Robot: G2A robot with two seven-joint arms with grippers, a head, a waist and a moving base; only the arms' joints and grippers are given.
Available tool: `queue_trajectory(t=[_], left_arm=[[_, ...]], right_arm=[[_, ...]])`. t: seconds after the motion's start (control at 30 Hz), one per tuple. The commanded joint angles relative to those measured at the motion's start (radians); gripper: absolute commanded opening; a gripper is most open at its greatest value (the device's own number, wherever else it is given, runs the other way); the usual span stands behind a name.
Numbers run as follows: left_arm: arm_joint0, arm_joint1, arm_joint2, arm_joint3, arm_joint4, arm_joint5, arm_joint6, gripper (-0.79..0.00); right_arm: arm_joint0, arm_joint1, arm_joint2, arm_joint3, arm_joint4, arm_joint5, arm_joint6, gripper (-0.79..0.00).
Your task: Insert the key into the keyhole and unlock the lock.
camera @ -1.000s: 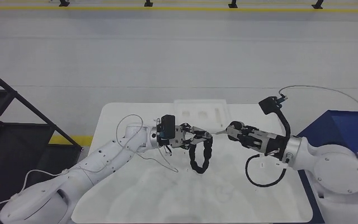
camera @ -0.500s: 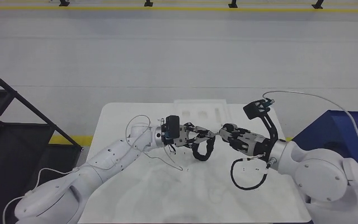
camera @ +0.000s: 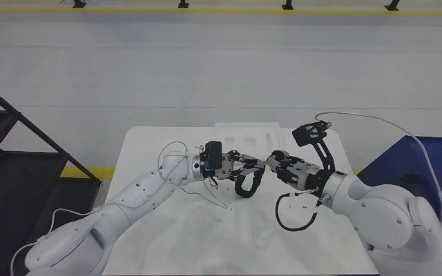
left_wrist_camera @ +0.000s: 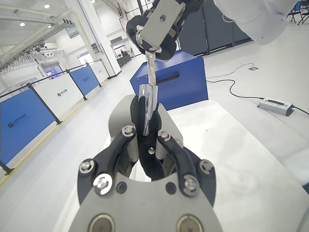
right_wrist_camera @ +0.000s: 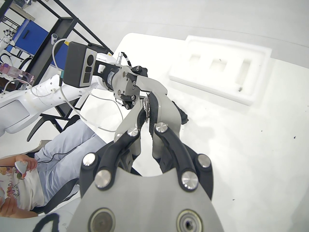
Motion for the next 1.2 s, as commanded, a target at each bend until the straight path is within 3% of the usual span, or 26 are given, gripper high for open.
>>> queue_trajectory(t=[0.0, 1.17], left_arm=[[0.003, -0.003, -0.006, 0.004, 0.004, -0.005, 0.0, -0.785], [0.032, -0.043, -0.087, 0.045, 0.062, -0.081, 0.007, -0.785]], right_arm=[[-0.001, 0.0, -0.002, -0.001, -0.007, 0.005, -0.002, -0.785], [0.026, -0.003, -0.001, 0.03, -0.013, 0.0, 0.024, -0.785]])
